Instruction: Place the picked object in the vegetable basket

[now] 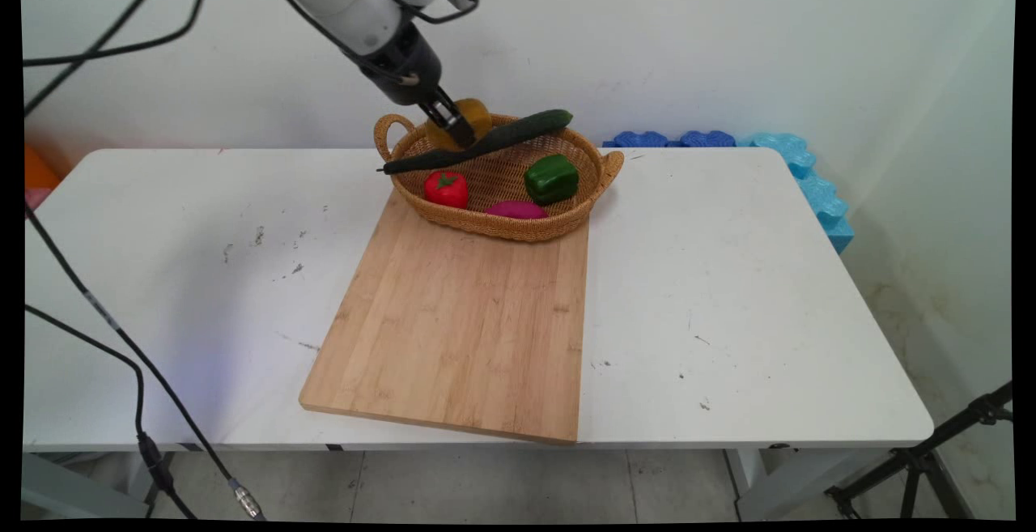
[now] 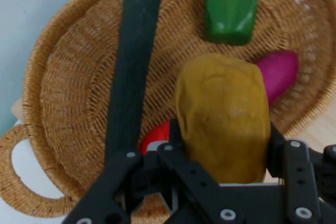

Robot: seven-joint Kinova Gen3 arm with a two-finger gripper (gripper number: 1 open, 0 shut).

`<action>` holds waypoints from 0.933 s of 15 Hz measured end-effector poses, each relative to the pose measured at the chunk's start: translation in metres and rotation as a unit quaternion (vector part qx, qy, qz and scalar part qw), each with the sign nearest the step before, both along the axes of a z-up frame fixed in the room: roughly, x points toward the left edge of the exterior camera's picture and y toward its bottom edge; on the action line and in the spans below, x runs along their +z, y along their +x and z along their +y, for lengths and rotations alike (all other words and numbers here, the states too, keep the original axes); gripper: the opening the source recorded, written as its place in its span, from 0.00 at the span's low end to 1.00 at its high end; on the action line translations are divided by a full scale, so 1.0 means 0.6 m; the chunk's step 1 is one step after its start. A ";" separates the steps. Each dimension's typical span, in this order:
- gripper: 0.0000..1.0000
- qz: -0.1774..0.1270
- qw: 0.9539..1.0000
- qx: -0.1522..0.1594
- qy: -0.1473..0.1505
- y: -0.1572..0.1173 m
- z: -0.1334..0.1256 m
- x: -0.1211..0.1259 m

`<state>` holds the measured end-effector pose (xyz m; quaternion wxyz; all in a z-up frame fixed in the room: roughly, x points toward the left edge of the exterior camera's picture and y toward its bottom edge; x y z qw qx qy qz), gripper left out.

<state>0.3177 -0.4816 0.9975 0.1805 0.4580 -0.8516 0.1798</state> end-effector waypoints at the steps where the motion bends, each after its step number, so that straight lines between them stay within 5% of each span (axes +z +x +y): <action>1: 0.00 -0.003 1.000 0.009 0.000 -0.005 -0.009 -0.007; 8: 0.00 -0.025 0.998 0.060 -0.002 -0.044 -0.069 -0.069; 14: 0.00 -0.026 0.997 0.071 0.002 -0.073 -0.101 -0.121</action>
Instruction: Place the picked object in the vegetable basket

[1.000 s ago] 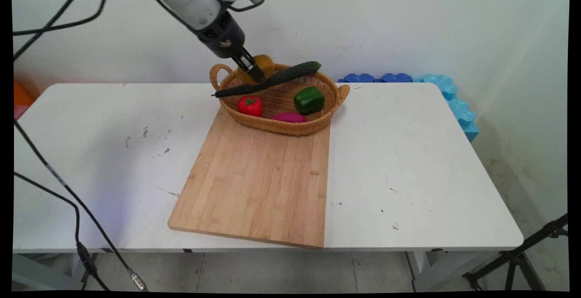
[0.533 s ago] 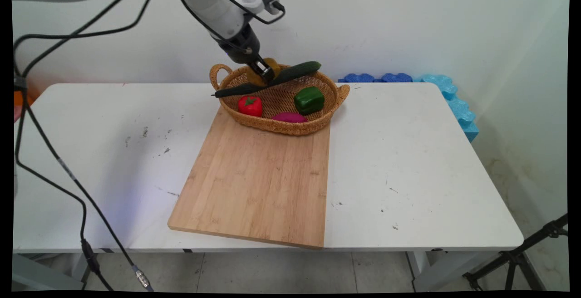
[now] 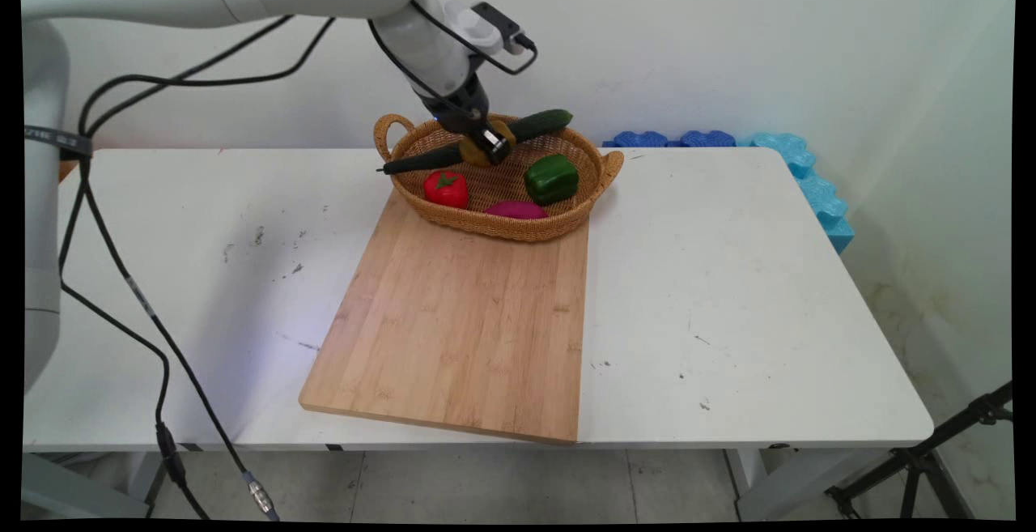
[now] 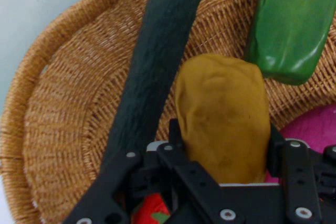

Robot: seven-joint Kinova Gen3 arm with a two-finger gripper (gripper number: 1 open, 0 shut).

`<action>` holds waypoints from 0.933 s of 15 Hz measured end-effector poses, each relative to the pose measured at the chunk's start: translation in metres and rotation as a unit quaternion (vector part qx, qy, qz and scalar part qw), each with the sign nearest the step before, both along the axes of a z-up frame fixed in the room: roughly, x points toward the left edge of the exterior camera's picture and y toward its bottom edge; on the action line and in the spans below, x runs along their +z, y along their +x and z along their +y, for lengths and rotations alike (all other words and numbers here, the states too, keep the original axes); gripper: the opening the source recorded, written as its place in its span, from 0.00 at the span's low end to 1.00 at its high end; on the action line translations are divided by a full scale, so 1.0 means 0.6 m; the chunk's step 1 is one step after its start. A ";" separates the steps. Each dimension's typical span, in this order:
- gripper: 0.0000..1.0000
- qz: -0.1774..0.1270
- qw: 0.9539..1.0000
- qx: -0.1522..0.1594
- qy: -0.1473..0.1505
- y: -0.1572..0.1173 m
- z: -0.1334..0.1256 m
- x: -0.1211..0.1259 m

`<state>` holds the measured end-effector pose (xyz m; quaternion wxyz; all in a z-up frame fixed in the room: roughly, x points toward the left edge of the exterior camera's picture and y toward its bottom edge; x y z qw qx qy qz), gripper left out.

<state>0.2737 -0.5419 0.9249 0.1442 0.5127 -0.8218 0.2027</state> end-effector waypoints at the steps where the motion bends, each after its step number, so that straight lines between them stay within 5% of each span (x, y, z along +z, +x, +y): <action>1: 0.00 0.001 1.000 0.000 0.001 -0.004 -0.004 -0.008; 11: 0.00 0.008 1.000 0.000 -0.001 -0.019 -0.025 -0.058; 12: 1.00 0.009 1.000 0.001 -0.003 -0.018 -0.025 -0.060; 14: 1.00 0.011 1.000 0.003 -0.004 -0.014 -0.023 -0.061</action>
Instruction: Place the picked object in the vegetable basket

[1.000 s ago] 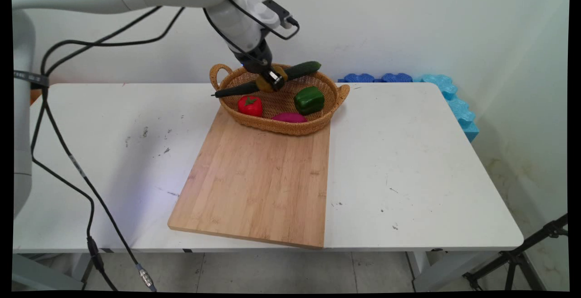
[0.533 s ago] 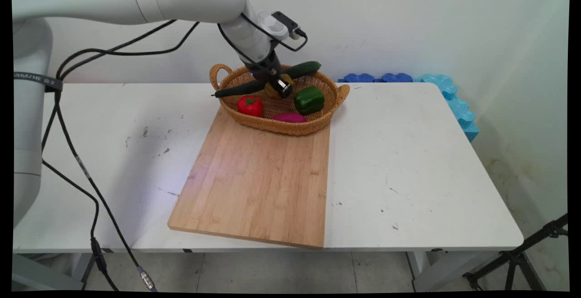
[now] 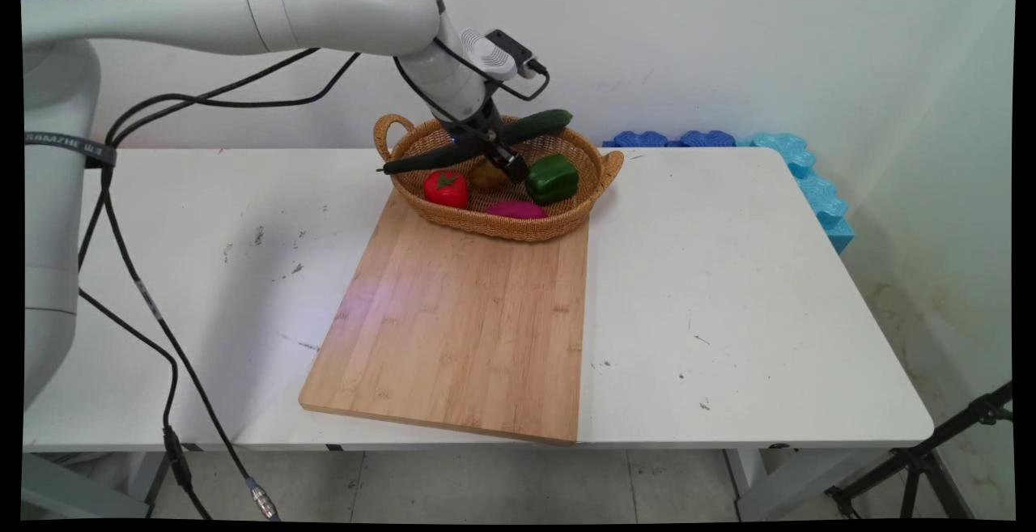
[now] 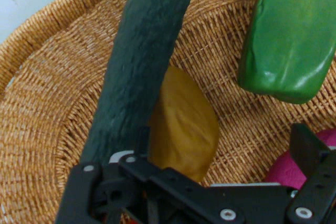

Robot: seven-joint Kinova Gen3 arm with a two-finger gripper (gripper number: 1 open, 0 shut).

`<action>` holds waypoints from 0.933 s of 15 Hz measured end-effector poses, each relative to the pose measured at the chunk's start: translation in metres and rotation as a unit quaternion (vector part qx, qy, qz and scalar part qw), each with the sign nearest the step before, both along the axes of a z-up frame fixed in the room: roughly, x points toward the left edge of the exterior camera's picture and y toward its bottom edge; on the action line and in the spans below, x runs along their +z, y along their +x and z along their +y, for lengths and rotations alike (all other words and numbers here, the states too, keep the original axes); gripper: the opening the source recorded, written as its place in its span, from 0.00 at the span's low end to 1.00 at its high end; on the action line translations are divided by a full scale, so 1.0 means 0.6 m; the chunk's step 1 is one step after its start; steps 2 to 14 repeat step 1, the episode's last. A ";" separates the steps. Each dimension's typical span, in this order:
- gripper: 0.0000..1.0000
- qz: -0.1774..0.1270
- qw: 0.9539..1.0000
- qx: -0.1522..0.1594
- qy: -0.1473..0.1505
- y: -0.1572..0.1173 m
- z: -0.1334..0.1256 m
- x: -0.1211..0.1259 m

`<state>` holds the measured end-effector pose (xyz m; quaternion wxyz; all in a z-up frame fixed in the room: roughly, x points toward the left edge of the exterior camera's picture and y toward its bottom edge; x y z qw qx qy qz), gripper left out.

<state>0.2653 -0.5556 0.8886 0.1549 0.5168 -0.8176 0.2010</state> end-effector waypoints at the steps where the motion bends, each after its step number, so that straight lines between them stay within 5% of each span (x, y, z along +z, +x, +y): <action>1: 1.00 0.002 1.000 0.000 -0.002 0.002 0.002 0.002; 14: 1.00 0.002 1.000 0.000 -0.002 0.002 0.002 0.002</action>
